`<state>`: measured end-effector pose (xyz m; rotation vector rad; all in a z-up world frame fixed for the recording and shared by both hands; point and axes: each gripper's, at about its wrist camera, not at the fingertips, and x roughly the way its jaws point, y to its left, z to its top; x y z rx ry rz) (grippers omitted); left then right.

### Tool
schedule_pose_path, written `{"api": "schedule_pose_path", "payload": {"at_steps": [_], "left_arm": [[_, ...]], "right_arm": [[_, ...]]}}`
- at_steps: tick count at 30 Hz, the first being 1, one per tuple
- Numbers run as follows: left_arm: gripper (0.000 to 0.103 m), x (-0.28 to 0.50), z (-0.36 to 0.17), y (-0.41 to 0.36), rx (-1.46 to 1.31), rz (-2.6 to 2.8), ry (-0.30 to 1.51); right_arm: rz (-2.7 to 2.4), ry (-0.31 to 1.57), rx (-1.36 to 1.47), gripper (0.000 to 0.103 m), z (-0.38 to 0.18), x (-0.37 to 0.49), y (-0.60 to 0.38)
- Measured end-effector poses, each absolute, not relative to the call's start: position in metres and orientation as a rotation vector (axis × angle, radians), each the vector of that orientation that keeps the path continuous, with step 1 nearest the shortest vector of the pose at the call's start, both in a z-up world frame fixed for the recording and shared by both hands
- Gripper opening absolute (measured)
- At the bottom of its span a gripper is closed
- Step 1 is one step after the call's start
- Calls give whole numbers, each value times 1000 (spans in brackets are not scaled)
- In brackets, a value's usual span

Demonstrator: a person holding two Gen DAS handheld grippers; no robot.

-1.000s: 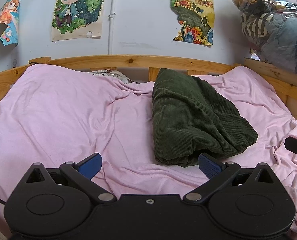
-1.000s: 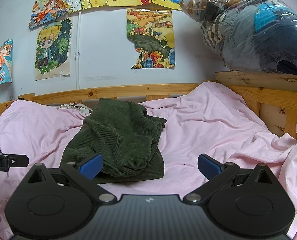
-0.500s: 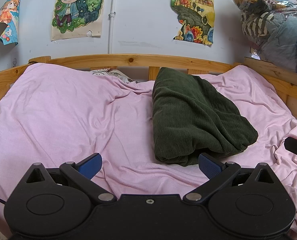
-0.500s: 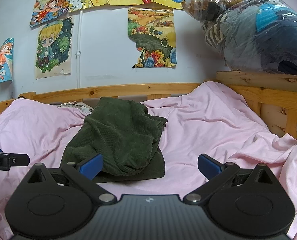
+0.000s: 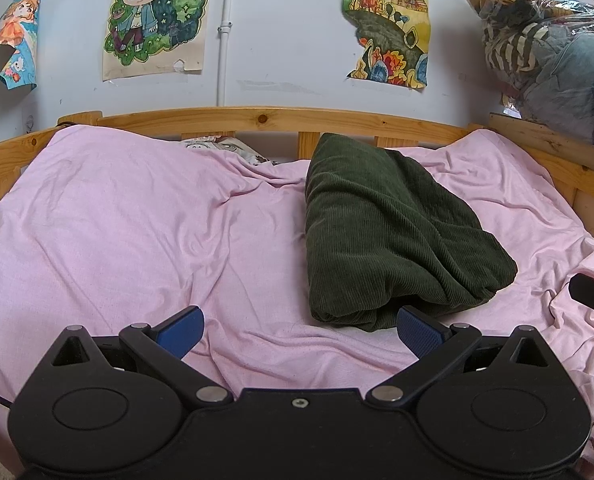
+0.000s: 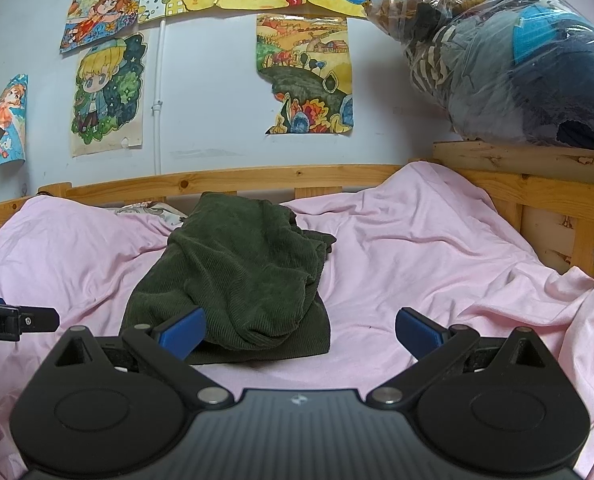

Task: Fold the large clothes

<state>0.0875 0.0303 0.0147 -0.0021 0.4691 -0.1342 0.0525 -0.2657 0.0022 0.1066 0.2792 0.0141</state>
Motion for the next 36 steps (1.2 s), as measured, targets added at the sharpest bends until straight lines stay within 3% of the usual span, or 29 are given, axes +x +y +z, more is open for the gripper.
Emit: {"api": "schedule_pose_path", "payload": {"at_steps": [36], "left_arm": [[102,93,15,33,23,-94,529]], "right_arm": [[9,398,108,103,-9,68,-275]]}}
